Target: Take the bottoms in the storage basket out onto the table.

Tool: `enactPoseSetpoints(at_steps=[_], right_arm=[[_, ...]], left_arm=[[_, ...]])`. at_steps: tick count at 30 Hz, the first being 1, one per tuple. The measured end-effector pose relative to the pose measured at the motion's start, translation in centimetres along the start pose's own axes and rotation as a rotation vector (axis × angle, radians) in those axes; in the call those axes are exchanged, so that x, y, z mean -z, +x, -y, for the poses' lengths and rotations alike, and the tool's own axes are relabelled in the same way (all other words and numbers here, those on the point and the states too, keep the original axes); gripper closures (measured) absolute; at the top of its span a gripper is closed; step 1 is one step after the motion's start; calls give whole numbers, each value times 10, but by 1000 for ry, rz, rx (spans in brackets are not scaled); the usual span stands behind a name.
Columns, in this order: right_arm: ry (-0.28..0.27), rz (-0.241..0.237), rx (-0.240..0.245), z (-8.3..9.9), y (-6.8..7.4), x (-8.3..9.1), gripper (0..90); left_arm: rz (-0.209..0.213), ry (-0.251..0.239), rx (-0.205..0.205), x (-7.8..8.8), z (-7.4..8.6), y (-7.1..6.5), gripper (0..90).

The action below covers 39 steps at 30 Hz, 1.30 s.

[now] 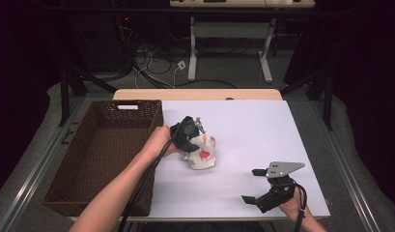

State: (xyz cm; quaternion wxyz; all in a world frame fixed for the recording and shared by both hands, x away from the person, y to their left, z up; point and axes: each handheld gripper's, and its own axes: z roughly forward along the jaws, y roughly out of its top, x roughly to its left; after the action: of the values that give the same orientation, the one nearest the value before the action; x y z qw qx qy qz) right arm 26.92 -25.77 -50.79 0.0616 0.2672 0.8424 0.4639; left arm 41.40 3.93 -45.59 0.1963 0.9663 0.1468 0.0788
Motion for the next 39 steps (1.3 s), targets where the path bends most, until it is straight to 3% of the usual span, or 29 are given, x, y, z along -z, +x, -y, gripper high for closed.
enactPoseSetpoints(at_steps=[9,20,27,39], right_arm=[[-6,-1,-2,0,0,0,1],[-5,1,2,0,-1,0,2],[-7,-3,2,1,-1,0,1],[-12,-11,1,0,-1,-1,1]], left_arm=[[-5,-16,5,0,0,0,611],[-37,-55,61,14,3,3,321],[-38,-80,88,25,6,1,185],[-47,-97,129,33,19,-4,72]])
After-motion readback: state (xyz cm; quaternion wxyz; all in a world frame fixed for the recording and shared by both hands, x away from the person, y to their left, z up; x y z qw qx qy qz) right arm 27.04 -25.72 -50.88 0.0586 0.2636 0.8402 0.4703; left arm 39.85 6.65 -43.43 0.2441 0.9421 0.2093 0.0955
